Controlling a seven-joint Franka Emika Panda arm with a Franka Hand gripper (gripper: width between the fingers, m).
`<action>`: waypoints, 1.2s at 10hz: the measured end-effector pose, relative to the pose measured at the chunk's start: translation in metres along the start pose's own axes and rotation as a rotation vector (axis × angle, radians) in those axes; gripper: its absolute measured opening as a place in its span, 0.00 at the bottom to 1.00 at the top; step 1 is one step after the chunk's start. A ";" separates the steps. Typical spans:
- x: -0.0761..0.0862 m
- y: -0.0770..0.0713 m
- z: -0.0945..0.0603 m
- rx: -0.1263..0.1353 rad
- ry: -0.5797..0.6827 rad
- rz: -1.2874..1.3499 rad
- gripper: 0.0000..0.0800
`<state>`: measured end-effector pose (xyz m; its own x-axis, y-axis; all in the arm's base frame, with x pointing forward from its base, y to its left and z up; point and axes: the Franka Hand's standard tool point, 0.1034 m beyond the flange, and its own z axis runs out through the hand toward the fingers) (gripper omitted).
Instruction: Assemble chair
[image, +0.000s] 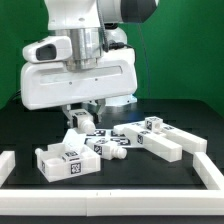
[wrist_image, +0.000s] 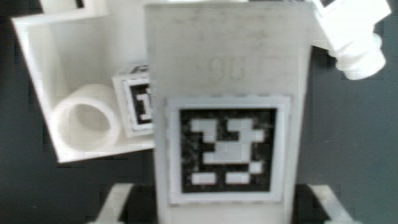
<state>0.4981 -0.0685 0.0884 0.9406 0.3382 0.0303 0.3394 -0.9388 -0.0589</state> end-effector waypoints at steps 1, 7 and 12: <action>-0.001 0.000 0.000 0.000 -0.001 0.001 0.36; -0.111 0.050 0.036 -0.010 -0.017 0.070 0.36; -0.126 0.057 0.050 -0.003 -0.034 0.101 0.36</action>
Offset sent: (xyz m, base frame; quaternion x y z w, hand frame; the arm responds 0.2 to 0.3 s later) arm -0.0562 -0.0652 -0.0124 0.0275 0.0118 0.0417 0.9987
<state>0.3993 -0.1609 0.0310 0.9698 0.2438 -0.0095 0.2429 -0.9684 -0.0572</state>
